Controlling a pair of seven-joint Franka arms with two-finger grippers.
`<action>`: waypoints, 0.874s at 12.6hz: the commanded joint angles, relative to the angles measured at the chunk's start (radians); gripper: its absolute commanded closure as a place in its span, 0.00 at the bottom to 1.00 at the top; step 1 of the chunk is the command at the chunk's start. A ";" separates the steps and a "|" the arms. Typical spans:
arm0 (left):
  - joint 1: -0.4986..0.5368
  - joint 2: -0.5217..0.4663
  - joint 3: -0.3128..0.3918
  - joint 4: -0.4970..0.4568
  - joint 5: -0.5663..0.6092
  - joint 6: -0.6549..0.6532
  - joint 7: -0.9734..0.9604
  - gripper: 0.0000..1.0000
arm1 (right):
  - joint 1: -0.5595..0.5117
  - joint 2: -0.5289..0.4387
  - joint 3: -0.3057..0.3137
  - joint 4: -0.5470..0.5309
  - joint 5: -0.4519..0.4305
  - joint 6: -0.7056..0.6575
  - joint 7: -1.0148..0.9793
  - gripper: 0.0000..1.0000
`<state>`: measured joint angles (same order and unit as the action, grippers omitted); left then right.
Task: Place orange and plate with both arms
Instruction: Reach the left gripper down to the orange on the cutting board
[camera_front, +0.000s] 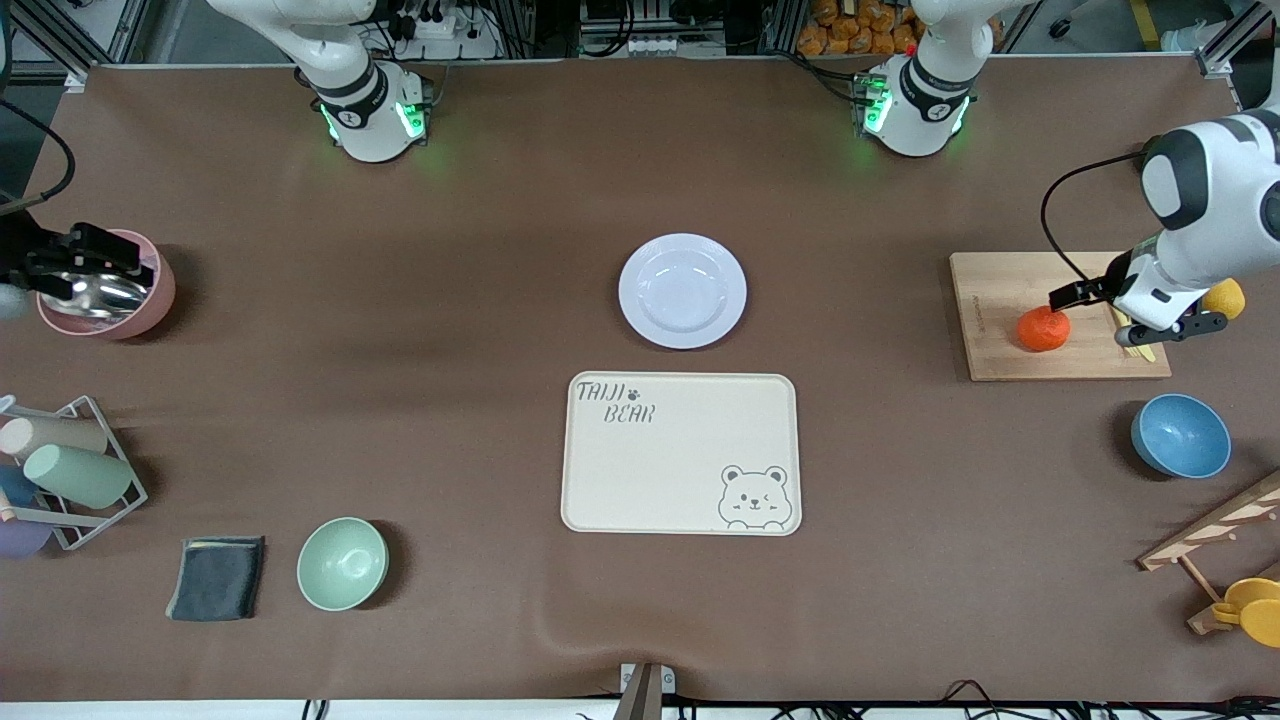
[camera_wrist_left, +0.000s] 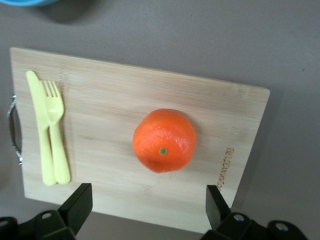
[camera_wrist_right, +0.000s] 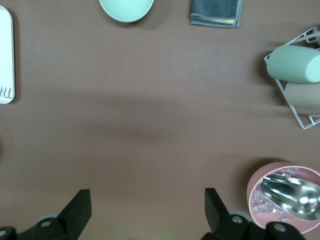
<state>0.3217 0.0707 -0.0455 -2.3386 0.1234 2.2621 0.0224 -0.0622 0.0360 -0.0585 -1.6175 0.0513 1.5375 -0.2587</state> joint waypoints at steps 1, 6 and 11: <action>0.014 0.046 -0.008 0.002 0.019 0.054 0.013 0.00 | 0.025 0.002 0.005 -0.002 0.014 -0.036 0.042 0.00; 0.033 0.138 -0.008 0.007 0.019 0.140 0.013 0.00 | -0.002 0.035 0.000 -0.079 0.229 -0.022 0.073 0.00; 0.031 0.192 -0.010 0.031 0.019 0.145 0.014 0.00 | -0.002 0.059 0.002 -0.107 0.254 0.007 0.073 0.00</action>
<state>0.3419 0.2458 -0.0474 -2.3273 0.1234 2.3975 0.0224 -0.0560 0.0979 -0.0615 -1.7097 0.2755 1.5372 -0.2025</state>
